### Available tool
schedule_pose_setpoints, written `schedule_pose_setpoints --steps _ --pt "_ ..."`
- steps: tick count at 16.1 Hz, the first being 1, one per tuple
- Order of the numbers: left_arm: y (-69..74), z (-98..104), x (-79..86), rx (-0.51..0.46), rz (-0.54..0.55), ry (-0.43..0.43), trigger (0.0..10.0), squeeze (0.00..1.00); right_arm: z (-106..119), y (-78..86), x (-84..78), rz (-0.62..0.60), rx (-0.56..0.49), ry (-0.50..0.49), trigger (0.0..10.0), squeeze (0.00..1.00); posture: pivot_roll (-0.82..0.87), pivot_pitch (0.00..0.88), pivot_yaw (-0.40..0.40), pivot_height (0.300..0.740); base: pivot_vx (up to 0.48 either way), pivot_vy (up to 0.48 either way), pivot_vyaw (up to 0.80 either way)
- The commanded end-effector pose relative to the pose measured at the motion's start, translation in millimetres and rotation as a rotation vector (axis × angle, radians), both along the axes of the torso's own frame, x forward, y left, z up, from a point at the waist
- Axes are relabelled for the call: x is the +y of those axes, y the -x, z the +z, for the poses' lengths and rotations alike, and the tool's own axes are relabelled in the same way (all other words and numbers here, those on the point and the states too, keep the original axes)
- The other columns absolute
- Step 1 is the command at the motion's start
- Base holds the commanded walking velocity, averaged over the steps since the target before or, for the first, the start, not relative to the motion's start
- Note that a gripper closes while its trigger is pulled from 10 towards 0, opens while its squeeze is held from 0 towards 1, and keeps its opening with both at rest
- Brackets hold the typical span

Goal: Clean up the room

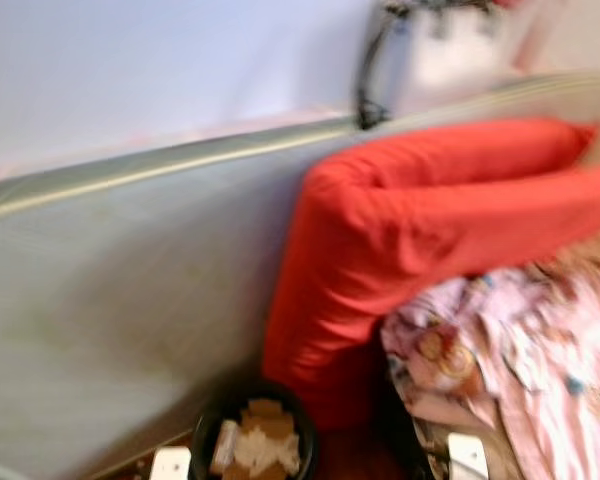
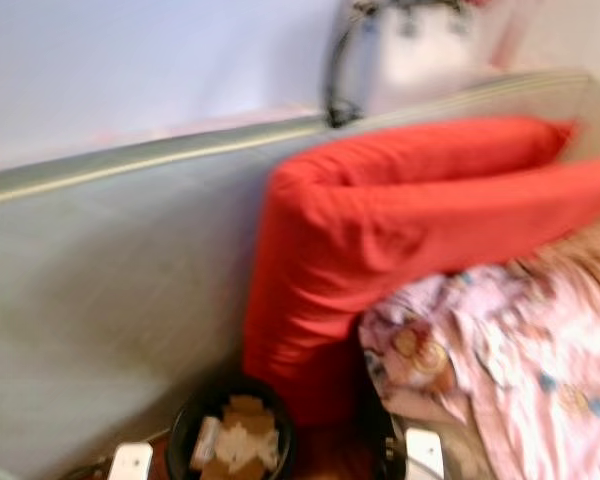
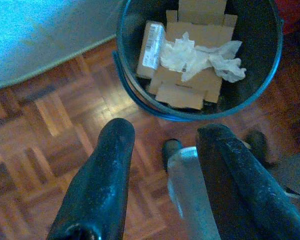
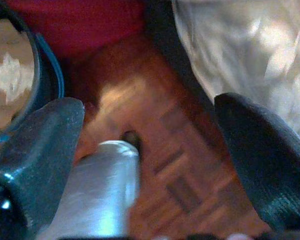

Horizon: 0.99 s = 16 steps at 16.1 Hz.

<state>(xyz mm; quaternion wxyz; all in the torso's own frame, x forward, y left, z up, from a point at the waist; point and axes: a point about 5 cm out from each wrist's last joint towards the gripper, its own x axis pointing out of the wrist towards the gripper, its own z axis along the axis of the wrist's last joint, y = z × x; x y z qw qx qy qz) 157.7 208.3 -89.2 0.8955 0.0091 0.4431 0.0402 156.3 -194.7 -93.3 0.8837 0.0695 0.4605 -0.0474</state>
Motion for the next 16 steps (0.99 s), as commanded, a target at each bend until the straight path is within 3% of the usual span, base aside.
schedule_pose_setpoints --steps 1,16 --pt "0.4 -1.2 -4.0 0.011 -0.009 0.008 10.0 0.0 1.5 -2.1 -5.1 0.0 -0.002 0.009 10.0 0.0 0.04 0.0 -0.001 0.74 0.0 0.0 -0.76" --pt "4.5 -2.5 -1.9 0.025 -0.013 0.005 10.0 0.0 -1.3 6.7 -7.9 -0.012 0.011 0.004 10.0 0.0 0.04 0.0 0.008 0.74 0.0 0.0 -0.76"
